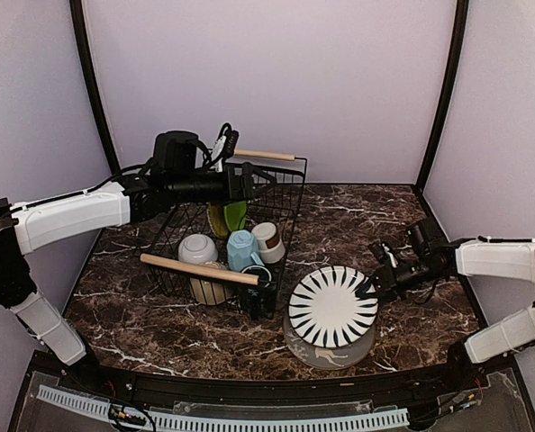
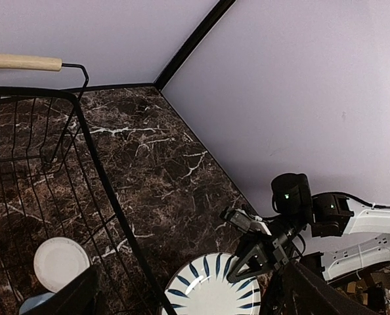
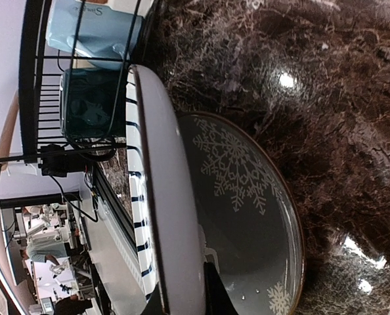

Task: Unload the mixed dishes from the dish rack
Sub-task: Place the plate with another plate.

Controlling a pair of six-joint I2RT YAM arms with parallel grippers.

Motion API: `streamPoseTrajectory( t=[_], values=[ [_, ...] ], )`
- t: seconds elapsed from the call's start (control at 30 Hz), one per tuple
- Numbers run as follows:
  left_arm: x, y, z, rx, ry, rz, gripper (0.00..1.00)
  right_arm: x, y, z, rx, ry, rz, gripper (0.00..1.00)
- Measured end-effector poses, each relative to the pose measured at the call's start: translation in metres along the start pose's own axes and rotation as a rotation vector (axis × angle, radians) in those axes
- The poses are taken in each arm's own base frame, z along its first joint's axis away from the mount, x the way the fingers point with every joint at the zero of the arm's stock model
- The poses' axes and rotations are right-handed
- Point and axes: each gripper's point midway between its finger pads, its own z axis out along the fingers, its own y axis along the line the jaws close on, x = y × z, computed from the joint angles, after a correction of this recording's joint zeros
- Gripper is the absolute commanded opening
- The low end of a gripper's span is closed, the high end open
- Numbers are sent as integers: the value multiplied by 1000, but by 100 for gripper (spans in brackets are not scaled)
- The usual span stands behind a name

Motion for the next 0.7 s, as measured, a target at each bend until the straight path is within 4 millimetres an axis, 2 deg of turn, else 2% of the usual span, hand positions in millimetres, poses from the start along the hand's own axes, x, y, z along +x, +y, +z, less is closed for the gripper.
streamPoseTrajectory(
  t=[0.13, 0.37, 0.6, 0.7],
  values=[
    [2, 1, 0, -6, 7, -1, 93, 10, -8, 12, 6, 56, 18, 0],
    [3, 4, 0, -19, 12, 3, 93, 17, -14, 17, 12, 74, 18, 0],
    [3, 4, 0, -19, 11, 4, 93, 17, -14, 22, 4, 79, 1, 19],
    [3, 5, 0, -23, 11, 6, 93, 21, -20, 24, 43, 88, 2, 29]
  ],
)
